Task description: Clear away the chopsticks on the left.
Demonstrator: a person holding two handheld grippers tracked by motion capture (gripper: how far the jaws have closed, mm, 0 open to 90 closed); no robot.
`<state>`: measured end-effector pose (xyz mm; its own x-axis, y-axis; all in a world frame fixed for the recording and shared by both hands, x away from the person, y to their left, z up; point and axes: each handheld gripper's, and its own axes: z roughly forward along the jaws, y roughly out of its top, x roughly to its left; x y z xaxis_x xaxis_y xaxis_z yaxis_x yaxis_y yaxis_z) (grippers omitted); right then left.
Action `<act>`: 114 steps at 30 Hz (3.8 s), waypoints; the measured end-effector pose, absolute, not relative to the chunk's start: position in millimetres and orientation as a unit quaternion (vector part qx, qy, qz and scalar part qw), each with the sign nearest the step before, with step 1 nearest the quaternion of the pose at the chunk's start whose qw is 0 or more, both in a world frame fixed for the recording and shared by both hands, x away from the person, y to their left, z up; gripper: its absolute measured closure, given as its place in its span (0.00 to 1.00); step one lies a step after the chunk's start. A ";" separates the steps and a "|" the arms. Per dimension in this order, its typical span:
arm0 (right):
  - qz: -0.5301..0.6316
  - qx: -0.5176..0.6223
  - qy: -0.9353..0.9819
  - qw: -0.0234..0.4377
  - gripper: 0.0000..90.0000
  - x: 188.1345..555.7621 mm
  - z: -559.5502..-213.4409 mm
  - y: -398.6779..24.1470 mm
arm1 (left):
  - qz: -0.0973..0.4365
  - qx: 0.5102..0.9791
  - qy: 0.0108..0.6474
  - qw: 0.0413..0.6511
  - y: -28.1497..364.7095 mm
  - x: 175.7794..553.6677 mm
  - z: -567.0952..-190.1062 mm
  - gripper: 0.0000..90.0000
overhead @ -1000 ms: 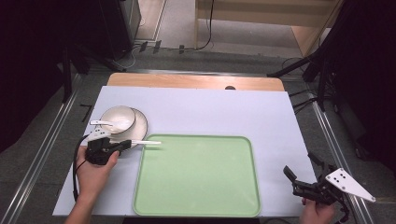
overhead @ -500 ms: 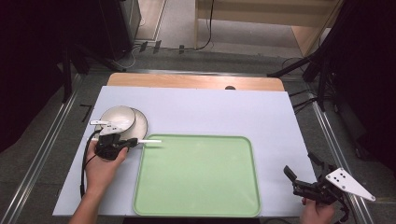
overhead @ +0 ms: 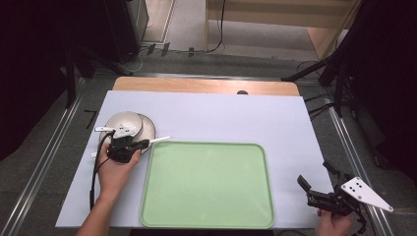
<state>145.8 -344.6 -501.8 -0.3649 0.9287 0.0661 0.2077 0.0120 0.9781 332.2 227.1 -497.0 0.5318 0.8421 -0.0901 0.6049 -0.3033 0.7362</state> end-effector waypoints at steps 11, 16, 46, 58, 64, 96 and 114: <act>0.533 0.455 0.632 0.332 0.00 143.9 -503.8 -345.2 | 0.181 0.792 0.457 0.361 219.2 341.0 -501.3 1.00; 0.532 0.457 0.632 0.330 0.00 143.8 -504.3 -345.5 | 0.186 0.795 0.452 0.359 216.3 341.8 -500.3 0.98; 0.529 0.454 0.637 0.330 0.00 146.7 -502.8 -341.8 | 0.141 0.820 0.422 0.359 310.8 311.6 -466.2 0.80; 0.530 0.455 0.636 0.329 0.00 147.0 -503.2 -343.2 | 0.139 0.830 0.418 0.343 308.9 314.6 -473.4 0.86; 0.527 0.455 0.637 0.331 0.00 147.1 -503.2 -342.8 | 0.136 0.834 0.414 0.339 305.6 314.9 -475.7 0.87; 0.526 0.454 0.638 0.330 0.00 147.9 -503.7 -342.4 | 0.133 0.853 0.395 0.316 285.4 320.5 -488.3 0.88; 0.524 0.454 0.640 0.329 0.00 148.2 -503.9 -341.8 | 0.143 0.868 0.370 0.297 274.5 320.2 -488.5 0.95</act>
